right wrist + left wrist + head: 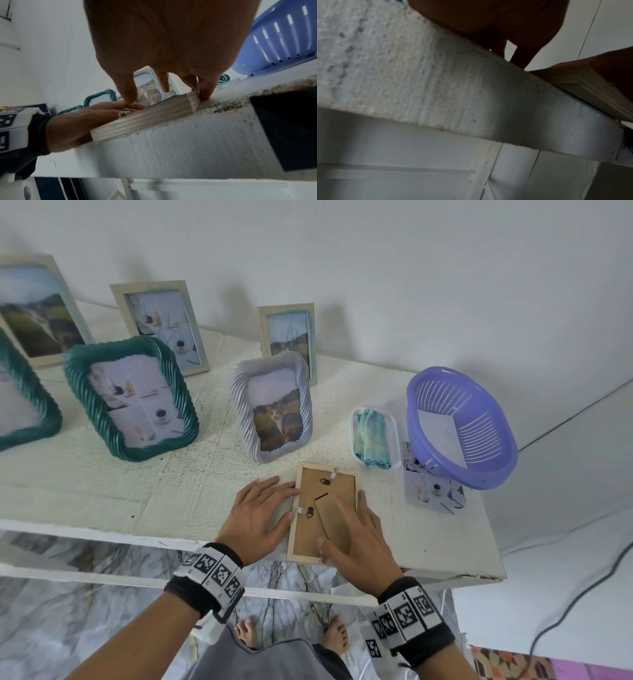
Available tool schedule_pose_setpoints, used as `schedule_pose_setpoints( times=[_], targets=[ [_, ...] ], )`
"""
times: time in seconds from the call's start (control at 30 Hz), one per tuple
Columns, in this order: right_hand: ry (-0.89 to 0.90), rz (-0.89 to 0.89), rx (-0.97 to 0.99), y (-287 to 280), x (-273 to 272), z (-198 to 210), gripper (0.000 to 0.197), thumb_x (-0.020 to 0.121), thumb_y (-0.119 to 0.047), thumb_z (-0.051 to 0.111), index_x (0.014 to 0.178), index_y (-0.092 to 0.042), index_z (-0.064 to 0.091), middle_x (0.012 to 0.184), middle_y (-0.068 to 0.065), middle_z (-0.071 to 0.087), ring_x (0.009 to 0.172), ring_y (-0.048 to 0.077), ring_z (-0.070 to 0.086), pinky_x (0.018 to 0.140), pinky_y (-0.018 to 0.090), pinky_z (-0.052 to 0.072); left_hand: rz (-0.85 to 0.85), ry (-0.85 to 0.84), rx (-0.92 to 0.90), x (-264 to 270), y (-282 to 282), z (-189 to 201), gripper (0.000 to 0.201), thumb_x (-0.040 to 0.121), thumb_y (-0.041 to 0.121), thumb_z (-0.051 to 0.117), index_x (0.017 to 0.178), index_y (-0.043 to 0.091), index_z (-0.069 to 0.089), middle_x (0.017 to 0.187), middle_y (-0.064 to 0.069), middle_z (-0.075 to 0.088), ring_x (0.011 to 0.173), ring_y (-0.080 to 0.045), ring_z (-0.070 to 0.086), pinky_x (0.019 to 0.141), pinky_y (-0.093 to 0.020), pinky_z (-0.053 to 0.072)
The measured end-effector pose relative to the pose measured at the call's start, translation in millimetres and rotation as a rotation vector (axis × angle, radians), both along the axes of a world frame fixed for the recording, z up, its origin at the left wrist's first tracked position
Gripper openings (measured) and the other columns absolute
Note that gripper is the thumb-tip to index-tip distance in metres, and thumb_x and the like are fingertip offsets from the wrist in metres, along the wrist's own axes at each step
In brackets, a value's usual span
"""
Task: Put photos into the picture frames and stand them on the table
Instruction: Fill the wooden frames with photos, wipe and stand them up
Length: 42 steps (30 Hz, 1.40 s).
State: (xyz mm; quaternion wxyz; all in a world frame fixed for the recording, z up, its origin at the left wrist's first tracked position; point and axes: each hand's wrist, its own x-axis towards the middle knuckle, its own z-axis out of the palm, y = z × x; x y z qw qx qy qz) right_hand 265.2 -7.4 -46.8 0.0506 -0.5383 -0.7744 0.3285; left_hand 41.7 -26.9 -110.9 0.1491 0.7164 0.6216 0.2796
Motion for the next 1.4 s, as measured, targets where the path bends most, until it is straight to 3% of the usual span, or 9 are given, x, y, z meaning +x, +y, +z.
schedule_pose_setpoints(
  times=[0.13, 0.23, 0.4, 0.5, 0.6, 0.8, 1.13, 1.23, 1.4],
  targets=[
    [0.142, -0.079, 0.009, 3.9, 0.0, -0.4, 0.065, 0.087, -0.063, 0.038, 0.146, -0.048, 0.015, 0.160, 0.003, 0.016, 0.140, 0.023, 0.021, 0.113, 0.047, 0.028, -0.010, -0.366, -0.131, 8.2, -1.1, 16.1, 0.042, 0.094, 0.040, 0.044, 0.135, 0.032, 0.050, 0.137, 0.013, 0.055, 0.135, -0.009, 0.043, 0.115, -0.045, 0.033],
    [0.225, -0.132, -0.017, 6.8, 1.6, 1.5, 0.067, 0.084, -0.071, 0.038, 0.145, -0.046, 0.022, 0.151, -0.005, 0.034, 0.128, 0.013, 0.039, 0.108, 0.043, 0.037, 0.119, -0.819, -0.282, 20.1, -0.6, 47.3, 0.033, 0.098, 0.029, 0.051, 0.130, 0.033, 0.053, 0.127, 0.007, 0.064, 0.126, -0.004, 0.053, 0.109, -0.038, 0.042],
    [0.504, -0.195, -0.192, 10.6, 9.1, 20.4, 0.062, 0.085, -0.070, 0.048, 0.141, -0.050, 0.032, 0.142, -0.017, 0.047, 0.127, -0.002, 0.046, 0.103, 0.028, 0.042, 0.309, -1.173, -0.201, 40.2, 0.8, 102.7, 0.022, 0.103, 0.019, 0.045, 0.120, 0.015, 0.059, 0.111, -0.002, 0.072, 0.095, -0.011, 0.071, 0.078, -0.016, 0.052],
    [0.597, -0.234, -0.218, 10.2, 19.0, 34.5, 0.047, 0.092, -0.057, 0.044, 0.138, -0.047, 0.037, 0.136, -0.018, 0.052, 0.121, -0.010, 0.048, 0.096, 0.016, 0.044, 0.093, -1.212, -0.272, 55.4, 4.4, 118.8, 0.027, 0.104, 0.021, 0.040, 0.125, 0.014, 0.057, 0.113, -0.006, 0.073, 0.100, -0.020, 0.071, 0.088, -0.023, 0.052],
    [0.677, -0.345, -0.192, 9.8, 35.5, 48.6, 0.036, 0.098, -0.046, 0.043, 0.132, -0.035, 0.049, 0.120, -0.015, 0.064, 0.110, -0.001, 0.060, 0.086, 0.022, 0.051, -0.022, -1.120, -0.367, 68.0, 13.1, 109.6, 0.027, 0.105, 0.018, 0.041, 0.123, 0.011, 0.060, 0.114, -0.009, 0.072, 0.102, -0.023, 0.071, 0.093, -0.026, 0.052],
    [0.651, -0.571, -0.097, 10.3, 72.2, 47.1, 0.017, 0.099, -0.022, 0.050, 0.111, -0.022, 0.061, 0.096, 0.002, 0.074, 0.088, 0.022, 0.070, 0.078, 0.046, 0.058, 0.140, -0.888, -0.433, 73.5, 17.5, 69.4, 0.016, 0.101, 0.027, 0.051, 0.112, 0.029, 0.063, 0.114, 0.004, 0.068, 0.103, -0.010, 0.066, 0.084, -0.024, 0.044],
    [1.060, -0.617, -0.427, 11.0, 34.0, 55.4, 0.024, 0.100, -0.016, 0.045, 0.119, -0.009, 0.059, 0.110, 0.014, 0.070, 0.093, 0.024, 0.068, 0.072, 0.033, 0.057, 0.214, -1.247, -0.359, 74.4, 15.9, 80.6, 0.040, 0.102, 0.027, 0.048, 0.140, 0.038, 0.044, 0.108, -0.006, 0.073, 0.105, -0.020, 0.068, 0.096, -0.041, 0.052],
    [0.901, -0.539, -0.376, 27.6, 19.0, 58.8, 0.025, 0.102, -0.025, 0.044, 0.117, -0.016, 0.063, 0.103, 0.007, 0.072, 0.085, 0.019, 0.069, 0.066, 0.029, 0.055, 0.282, -1.205, -0.203, 60.4, 15.9, 78.4, 0.042, 0.104, 0.021, 0.045, 0.144, 0.034, 0.042, 0.098, -0.017, 0.068, 0.094, -0.026, 0.062, 0.091, -0.043, 0.049],
    [0.321, -0.359, 0.161, 101.3, 3.8, 53.2, 0.028, 0.099, -0.026, 0.050, 0.122, -0.011, 0.056, 0.105, 0.005, 0.066, 0.090, 0.020, 0.063, 0.080, 0.030, 0.051, 0.344, -1.115, -0.100, 33.5, 6.4, 77.6, 0.040, 0.104, 0.016, 0.042, 0.144, 0.026, 0.044, 0.102, -0.010, 0.073, 0.096, -0.020, 0.068, 0.082, -0.027, 0.055]
  ],
)
